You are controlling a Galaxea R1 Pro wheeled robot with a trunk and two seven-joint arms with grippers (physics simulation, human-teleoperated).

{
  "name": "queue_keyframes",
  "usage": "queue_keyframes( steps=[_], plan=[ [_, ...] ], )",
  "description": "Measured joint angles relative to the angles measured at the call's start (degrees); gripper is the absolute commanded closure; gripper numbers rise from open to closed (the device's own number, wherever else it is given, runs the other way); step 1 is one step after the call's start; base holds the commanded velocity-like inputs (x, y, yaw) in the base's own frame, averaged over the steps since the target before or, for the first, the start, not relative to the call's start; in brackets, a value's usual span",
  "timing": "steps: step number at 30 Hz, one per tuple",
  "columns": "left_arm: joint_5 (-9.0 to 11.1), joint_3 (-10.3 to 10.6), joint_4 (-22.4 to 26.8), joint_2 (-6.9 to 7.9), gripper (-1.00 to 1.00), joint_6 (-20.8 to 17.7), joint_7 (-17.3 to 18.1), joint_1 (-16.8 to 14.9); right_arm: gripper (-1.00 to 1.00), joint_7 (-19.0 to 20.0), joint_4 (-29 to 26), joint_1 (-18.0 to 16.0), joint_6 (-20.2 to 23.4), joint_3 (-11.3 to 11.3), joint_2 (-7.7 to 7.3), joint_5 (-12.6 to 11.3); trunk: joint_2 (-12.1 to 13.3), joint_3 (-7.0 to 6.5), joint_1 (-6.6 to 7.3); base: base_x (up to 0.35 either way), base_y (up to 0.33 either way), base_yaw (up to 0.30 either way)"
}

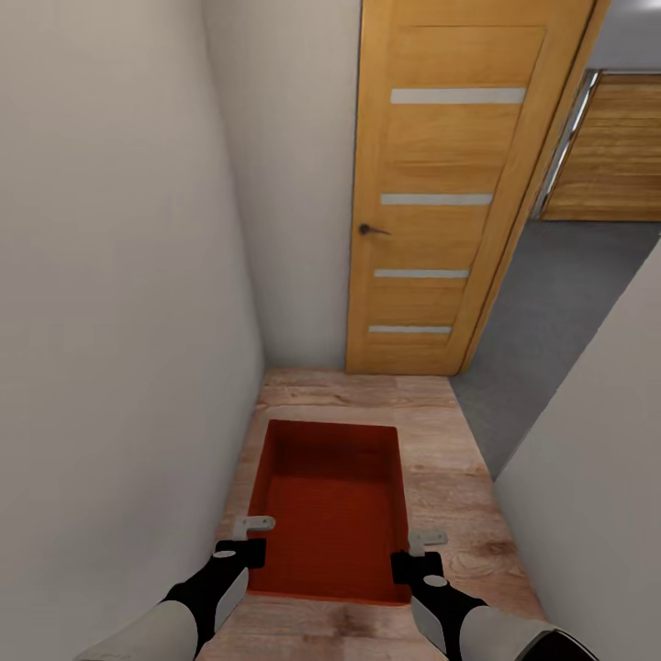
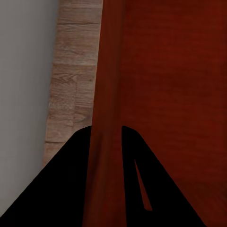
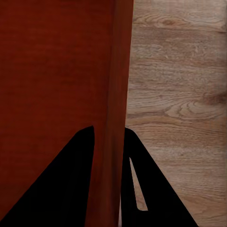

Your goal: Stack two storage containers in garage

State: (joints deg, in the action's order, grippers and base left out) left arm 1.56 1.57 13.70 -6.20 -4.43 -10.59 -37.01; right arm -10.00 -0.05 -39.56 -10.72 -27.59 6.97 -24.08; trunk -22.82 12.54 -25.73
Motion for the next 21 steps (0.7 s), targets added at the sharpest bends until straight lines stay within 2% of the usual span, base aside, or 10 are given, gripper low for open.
queue_keyframes(
  steps=[21],
  plan=[
    [0.12,0.17,-0.02,-0.03,1.0,1.12,0.03,0.01,1.0,-0.1,0.03,0.0,-1.17,0.0,-0.04,0.11,0.0,0.01,0.0,0.322,0.0,0.0]
  ],
)
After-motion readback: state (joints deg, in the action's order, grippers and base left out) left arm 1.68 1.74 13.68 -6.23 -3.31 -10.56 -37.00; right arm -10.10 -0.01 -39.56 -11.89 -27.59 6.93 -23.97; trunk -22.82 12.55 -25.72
